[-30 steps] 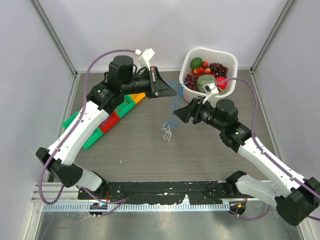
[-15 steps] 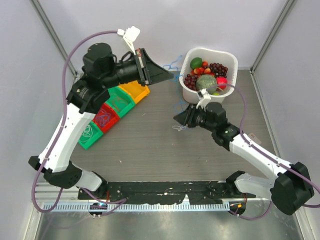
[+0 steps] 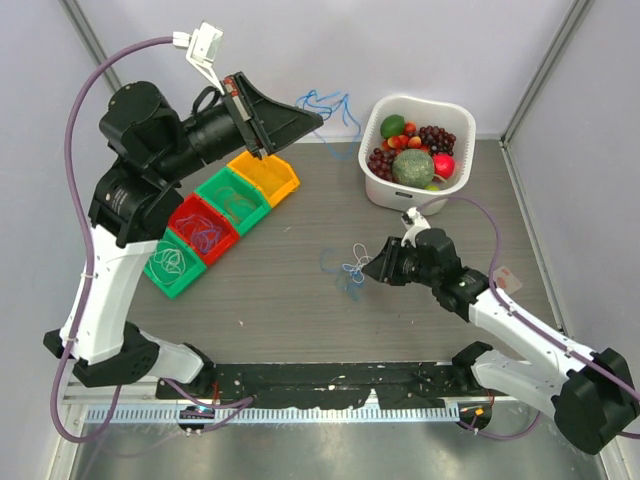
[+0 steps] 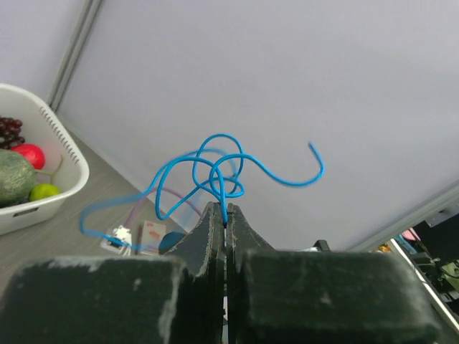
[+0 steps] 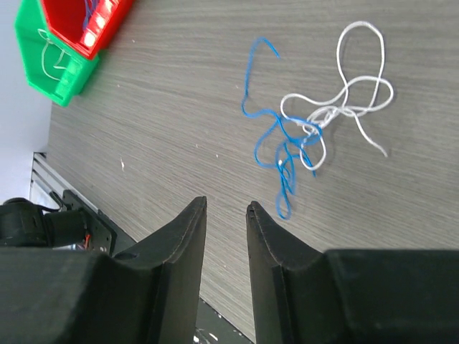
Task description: Untangle the cables
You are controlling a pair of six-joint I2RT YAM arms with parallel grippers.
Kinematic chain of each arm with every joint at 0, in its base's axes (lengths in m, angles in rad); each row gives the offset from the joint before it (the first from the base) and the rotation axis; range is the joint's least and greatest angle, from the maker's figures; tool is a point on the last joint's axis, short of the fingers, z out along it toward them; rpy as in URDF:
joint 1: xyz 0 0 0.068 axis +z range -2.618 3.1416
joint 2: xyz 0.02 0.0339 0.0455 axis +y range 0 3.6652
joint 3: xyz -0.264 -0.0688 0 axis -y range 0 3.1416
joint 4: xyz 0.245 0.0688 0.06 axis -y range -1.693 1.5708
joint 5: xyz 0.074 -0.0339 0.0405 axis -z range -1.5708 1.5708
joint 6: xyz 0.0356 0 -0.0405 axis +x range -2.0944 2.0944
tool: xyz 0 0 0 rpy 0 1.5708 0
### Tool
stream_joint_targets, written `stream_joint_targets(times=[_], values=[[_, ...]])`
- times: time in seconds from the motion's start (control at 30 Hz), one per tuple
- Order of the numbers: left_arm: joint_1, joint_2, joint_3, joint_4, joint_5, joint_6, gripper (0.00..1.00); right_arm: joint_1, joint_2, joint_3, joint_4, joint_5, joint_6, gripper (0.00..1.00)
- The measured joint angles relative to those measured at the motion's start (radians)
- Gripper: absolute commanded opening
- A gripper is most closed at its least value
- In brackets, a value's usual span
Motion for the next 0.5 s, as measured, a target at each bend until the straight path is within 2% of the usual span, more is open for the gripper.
stream_joint_targets(times=[0.1,0.27,0.4,0.5], values=[[0.000,0.007,0.004,-0.043,-0.043,0.028,0.00,0.000,-0.003,0.050,-0.034,0.010,-0.015,0.39],[0.025,0.010,0.004,-0.199,-0.219,0.090,0.00,0.000,-0.002,0.136,-0.106,0.031,-0.036,0.44],[0.190,0.018,-0.040,-0.325,-0.326,0.086,0.00,0.000,-0.017,0.171,-0.163,0.047,-0.047,0.45],[0.318,-0.017,-0.228,-0.331,-0.400,0.080,0.00,0.000,-0.057,0.178,-0.212,0.066,-0.054,0.45]])
